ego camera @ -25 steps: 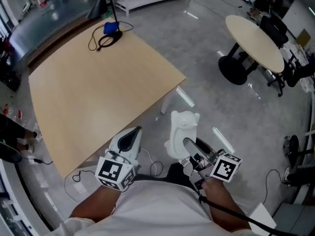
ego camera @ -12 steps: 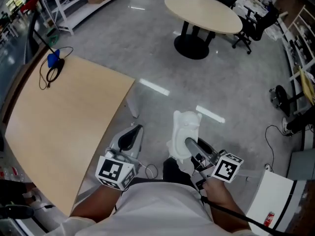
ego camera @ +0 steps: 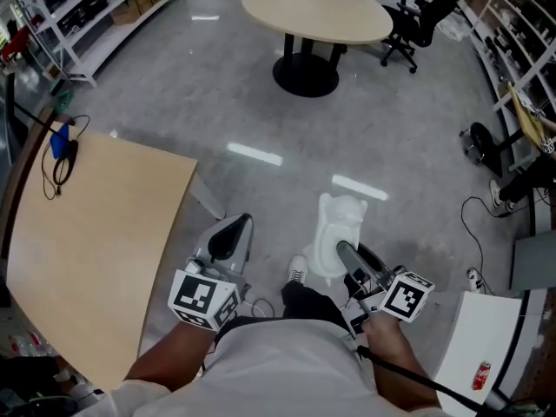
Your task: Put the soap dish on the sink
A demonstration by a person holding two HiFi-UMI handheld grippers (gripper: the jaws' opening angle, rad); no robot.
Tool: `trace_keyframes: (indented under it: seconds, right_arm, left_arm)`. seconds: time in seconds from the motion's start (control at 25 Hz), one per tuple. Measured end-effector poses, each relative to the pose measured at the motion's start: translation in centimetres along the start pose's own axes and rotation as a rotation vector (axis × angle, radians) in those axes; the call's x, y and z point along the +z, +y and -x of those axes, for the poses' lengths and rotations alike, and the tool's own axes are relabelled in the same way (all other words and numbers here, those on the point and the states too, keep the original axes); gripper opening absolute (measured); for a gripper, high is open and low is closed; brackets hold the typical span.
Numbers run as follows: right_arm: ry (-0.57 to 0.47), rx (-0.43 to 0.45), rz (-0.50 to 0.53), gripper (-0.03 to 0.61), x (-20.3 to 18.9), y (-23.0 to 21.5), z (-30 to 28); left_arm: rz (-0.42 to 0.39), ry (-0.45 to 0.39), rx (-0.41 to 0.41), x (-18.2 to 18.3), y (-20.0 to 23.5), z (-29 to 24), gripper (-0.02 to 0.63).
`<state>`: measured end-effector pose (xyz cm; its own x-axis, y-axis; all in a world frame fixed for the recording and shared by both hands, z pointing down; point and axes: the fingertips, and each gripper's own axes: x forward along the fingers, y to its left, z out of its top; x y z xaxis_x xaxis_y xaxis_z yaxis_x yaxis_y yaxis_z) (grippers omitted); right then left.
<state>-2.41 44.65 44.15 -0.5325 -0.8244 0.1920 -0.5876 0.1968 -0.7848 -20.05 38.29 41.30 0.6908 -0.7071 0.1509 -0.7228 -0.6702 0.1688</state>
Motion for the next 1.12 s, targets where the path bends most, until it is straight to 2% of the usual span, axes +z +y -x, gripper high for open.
trace_keyframes:
  seconds: [0.24, 0.6, 0.68, 0.84, 1.12]
  right_arm:
    - [0.001, 0.026, -0.011, 0.161, 4.3, -2.5, -1.8]
    - [0.009, 0.054, -0.011, 0.160, 12.8, -7.1, -3.2]
    - [0.003, 0.056, -0.010, 0.160, 13.7, -7.8, -3.5]
    - [-0.022, 0.071, -0.026, 0.158, 14.8, -8.4, -4.4]
    - [-0.012, 0.052, -0.038, 0.158, 14.5, -9.4, -3.9]
  left_arm:
    - [0.015, 0.028, 0.035, 0.4, 0.1, -4.3, 0.005]
    - [0.038, 0.047, 0.075, 3.0, -0.4, -12.3, 0.005]
    - [0.017, 0.049, 0.065, 3.7, -0.7, -13.0, 0.005]
    - [-0.093, 0.068, 0.057, 4.7, -1.1, -13.1, 0.005]
    - [-0.115, 0.097, 0.058, 3.9, -1.5, -13.7, 0.006]
